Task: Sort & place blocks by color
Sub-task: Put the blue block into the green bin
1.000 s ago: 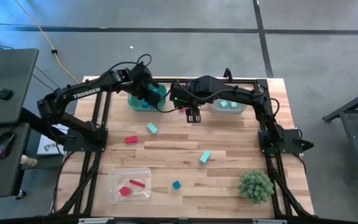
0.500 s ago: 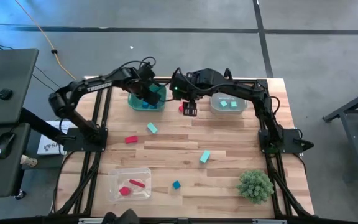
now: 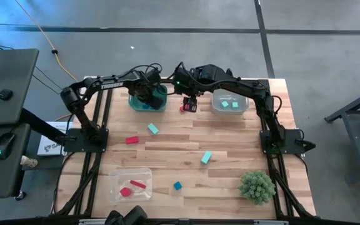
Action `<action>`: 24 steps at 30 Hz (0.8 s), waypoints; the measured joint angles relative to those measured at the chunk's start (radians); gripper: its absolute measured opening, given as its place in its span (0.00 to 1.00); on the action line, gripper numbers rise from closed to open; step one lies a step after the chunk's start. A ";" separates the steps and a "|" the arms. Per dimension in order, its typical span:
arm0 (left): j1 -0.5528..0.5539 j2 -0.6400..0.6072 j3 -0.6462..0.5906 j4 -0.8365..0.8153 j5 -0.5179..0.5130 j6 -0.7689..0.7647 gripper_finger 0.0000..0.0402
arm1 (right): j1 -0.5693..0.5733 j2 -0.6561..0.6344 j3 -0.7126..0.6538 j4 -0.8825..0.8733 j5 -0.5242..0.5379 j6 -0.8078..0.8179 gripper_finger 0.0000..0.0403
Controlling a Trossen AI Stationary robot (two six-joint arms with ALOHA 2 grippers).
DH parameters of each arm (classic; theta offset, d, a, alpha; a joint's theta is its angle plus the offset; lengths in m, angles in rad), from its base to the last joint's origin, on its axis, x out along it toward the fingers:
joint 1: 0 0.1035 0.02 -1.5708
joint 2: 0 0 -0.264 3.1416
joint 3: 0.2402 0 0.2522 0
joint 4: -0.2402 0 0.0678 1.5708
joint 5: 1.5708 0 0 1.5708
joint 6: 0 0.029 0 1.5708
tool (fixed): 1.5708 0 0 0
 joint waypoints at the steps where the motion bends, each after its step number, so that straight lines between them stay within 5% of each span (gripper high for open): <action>1: 0.000 0.006 0.000 0.000 0.000 0.003 0.15 | 0.000 0.000 0.000 0.000 0.000 0.000 0.61; 24: -0.003 0.020 0.000 -0.029 0.068 0.007 0.19 | -0.014 0.000 0.000 -0.077 0.000 -0.002 0.61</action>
